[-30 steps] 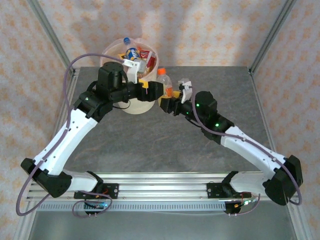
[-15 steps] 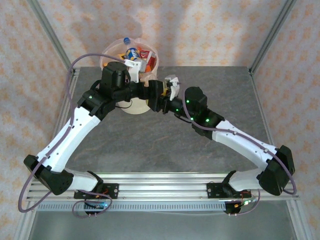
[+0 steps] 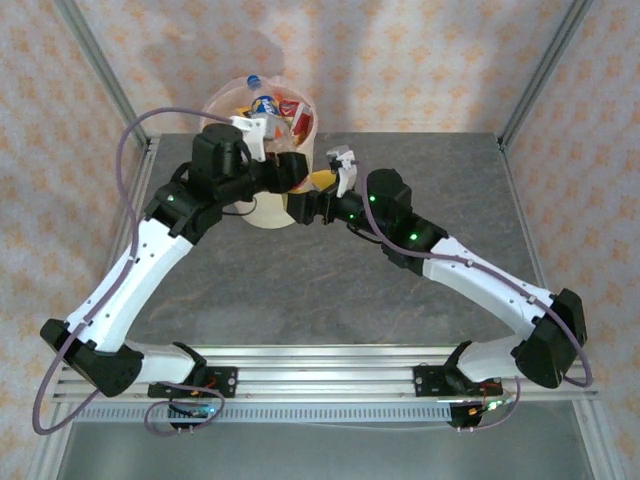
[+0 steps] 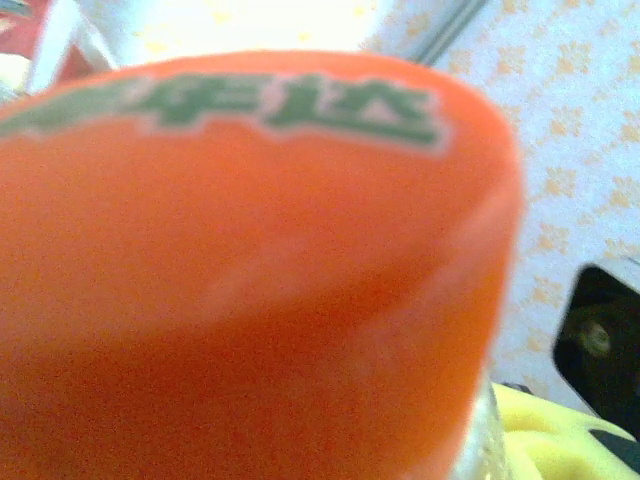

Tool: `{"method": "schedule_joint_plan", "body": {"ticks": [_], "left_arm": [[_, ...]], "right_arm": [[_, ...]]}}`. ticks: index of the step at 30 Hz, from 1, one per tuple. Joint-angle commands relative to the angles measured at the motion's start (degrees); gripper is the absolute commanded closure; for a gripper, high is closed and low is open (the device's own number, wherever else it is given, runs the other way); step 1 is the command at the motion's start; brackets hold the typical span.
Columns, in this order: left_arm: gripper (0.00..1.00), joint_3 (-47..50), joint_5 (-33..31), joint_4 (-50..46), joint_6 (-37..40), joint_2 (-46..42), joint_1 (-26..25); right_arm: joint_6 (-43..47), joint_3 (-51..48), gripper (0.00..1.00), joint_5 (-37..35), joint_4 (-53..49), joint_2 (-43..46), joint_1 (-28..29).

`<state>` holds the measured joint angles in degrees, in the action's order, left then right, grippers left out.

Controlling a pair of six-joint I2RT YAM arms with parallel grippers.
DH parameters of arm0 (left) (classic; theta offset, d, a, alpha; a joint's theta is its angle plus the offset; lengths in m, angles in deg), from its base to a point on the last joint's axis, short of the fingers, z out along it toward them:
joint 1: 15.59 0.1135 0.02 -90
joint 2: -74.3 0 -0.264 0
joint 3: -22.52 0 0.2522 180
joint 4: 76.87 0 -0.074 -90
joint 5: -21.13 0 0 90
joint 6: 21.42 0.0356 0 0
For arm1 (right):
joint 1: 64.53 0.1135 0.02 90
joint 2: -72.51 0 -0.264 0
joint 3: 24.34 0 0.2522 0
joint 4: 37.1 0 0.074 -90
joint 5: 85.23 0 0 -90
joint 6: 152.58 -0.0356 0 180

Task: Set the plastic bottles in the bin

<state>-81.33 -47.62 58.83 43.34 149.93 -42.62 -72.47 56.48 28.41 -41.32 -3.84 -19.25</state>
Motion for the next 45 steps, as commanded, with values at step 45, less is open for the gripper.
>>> {"method": "schedule_joint_plan", "body": {"ticks": [45], "left_arm": [[0.4,-54.0,-2.9,-31.1,27.2,40.7,26.0]], "right_arm": [[-4.8,-0.3,0.01,-24.1,-21.1,10.9,-0.1]]}}
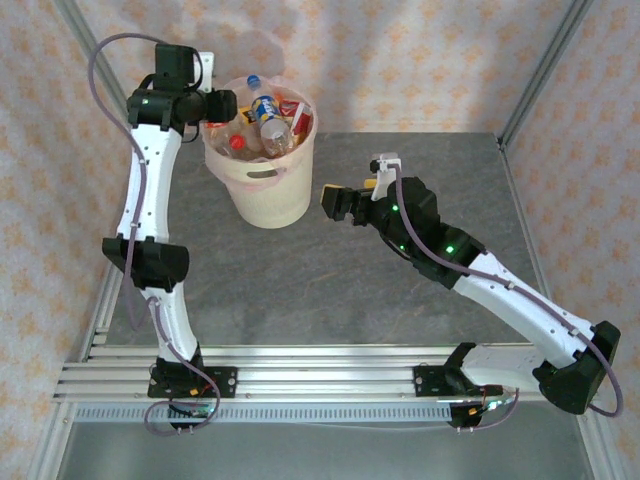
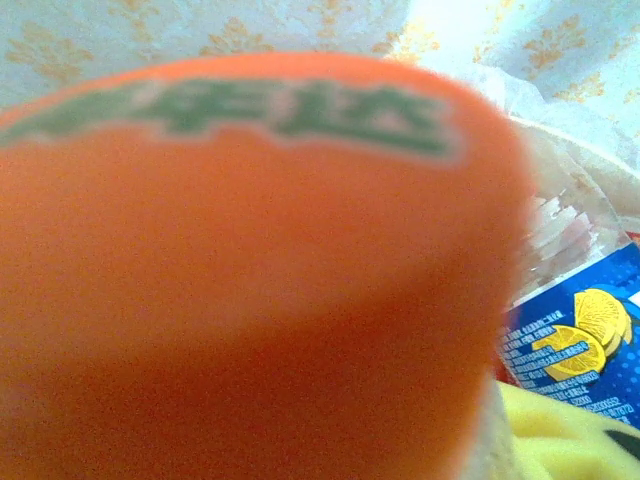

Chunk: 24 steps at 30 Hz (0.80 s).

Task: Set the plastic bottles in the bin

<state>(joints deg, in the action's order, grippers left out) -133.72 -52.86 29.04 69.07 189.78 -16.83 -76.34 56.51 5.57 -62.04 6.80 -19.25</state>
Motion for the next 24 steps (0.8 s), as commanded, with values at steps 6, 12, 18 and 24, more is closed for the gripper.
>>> {"method": "schedule_joint_plan", "body": {"ticks": [6,12,18,24], "left_arm": [[0.17,-2.1,2.5,-1.7,0.6,2.2,0.2],[0.14,-2.6,1.6,0.4,-1.1,1.7,0.2],[0.2,-2.3,1.9,2.9,-3.8,1.3,0.2],[0.31,1.2,2.3,5.3,-7.3,0.5,0.2]], "right_arm": [[-0.6,-0.1,0.01,-1.4,-0.6,0.6,-0.1],[-0.6,-0.1,0.01,-1.0,-0.5,0.2,-0.1],[-0.6,0.1,0.01,-0.5,-0.5,-0.1,-0.1],[-0.5,0.5,0.01,-0.8,-0.9,0.1,-0.1]]}}
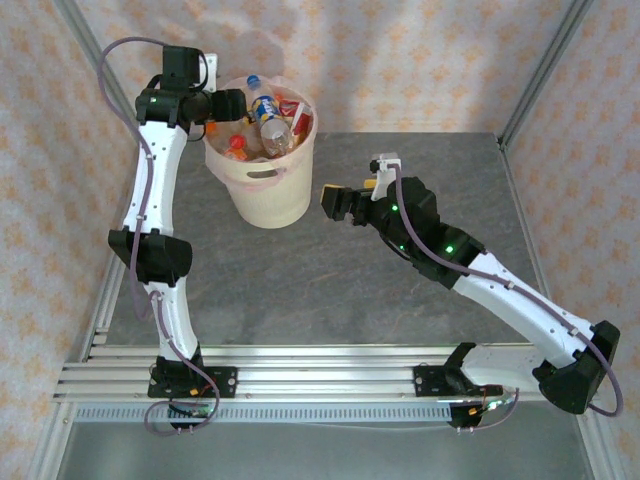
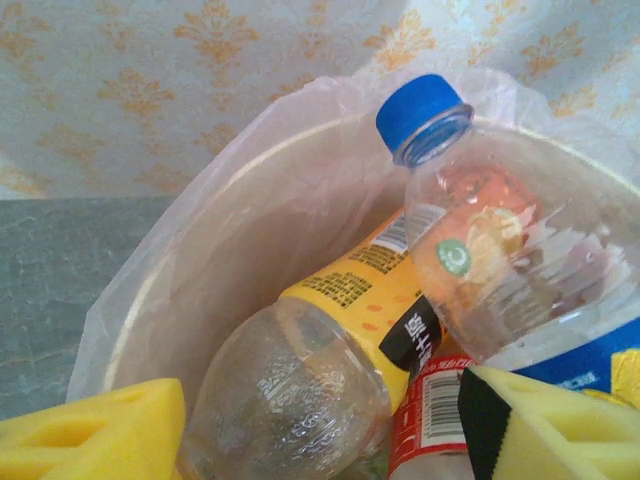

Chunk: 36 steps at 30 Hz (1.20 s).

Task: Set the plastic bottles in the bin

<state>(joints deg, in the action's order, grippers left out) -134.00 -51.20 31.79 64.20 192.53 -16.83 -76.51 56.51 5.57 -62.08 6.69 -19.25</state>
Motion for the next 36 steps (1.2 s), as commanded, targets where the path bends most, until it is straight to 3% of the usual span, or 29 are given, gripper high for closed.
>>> {"method": "schedule_joint_plan", "body": {"ticks": [1,7,11,16,22,28,33,36], "left_arm": [[0.33,2.5,0.6,2.9,-3.0,-2.6,0.2],[0.48,10.2,-1.6,5.3,-5.4,-5.9,0.2],[0.48,12.3,-2.9,6.7,-5.6,-7.8,0.2],[0.46,6.3,-5.2,4.4,-5.6,-7.9,0.2],[0.4,3.3,-11.0,2.2,-5.4,-12.6,0.2],[0.25,20.0,-18.9,8.9,-5.7,-27.8,0.2],[0.0,39.5,-24.8,15.3,-8.8,-44.1,0.2],[0.0,51.6,-28.3,17.4,-12.9,-53.7,0.2]], "right_arm": [[-0.3,0.7,0.01,-1.0,-1.2,0.2,-0.1],[-0.7,2.3,0.01,-4.3,-4.1,-0.3,-0.1],[-1.0,2.4,0.01,-5.1,-4.6,-0.3,-0.1],[-1.3,2.9,0.01,-7.0,-6.2,0.0,-0.1],[-1.9,3.3,0.01,-14.2,-11.0,1.6,-0.1],[-2.8,2.4,0.01,-23.8,-16.7,4.9,-0.1],[-4.2,1.0,0.01,-31.3,-21.8,7.6,-0.1],[-5.7,-0.8,0.01,-35.6,-24.7,9.5,-0.2]]}}
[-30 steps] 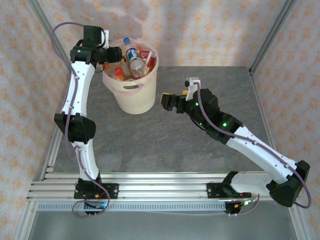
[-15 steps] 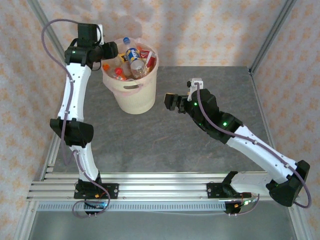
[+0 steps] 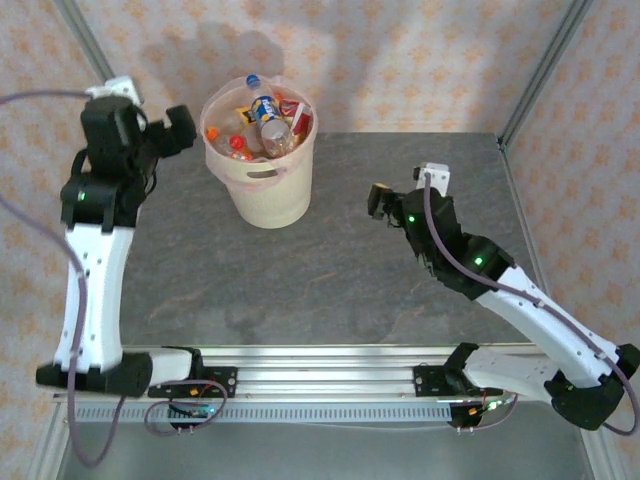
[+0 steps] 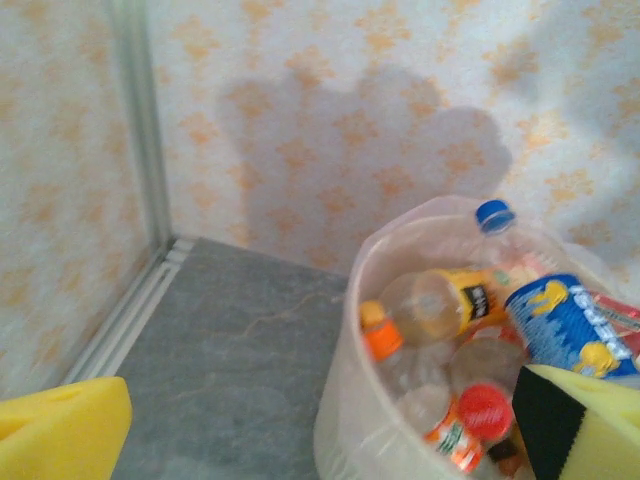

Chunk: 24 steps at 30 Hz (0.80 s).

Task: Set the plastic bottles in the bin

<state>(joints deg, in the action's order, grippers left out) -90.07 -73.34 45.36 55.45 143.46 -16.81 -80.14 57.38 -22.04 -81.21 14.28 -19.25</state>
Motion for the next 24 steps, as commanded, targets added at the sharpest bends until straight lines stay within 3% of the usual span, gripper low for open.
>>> {"method": "schedule_joint_plan", "body": {"ticks": [1,6,13,18,24], "left_arm": [[0.0,11.8,-7.4,4.4,-5.6,-7.9,0.2],[0.0,30.7,-13.5,6.5,-11.5,-22.3,0.2],[0.0,50.7,-14.1,7.5,-17.2,-37.0,0.2],[0.0,63.0,-13.1,13.6,-20.3,-42.4,0.2],[0.0,71.6,-14.1,21.6,-17.8,-42.8,0.2]], "right_arm": [[-2.7,-2.4,0.01,-9.2,-6.3,2.7,-0.2],[-5.1,-6.4,0.01,-13.8,-8.8,7.2,-0.3],[-8.9,-12.6,0.01,-20.2,-12.4,12.9,-0.7],[-8.9,-18.2,0.01,-25.5,-10.3,16.4,-1.3],[-9.4,-22.9,0.01,-28.2,-8.7,16.9,-4.8]]}}
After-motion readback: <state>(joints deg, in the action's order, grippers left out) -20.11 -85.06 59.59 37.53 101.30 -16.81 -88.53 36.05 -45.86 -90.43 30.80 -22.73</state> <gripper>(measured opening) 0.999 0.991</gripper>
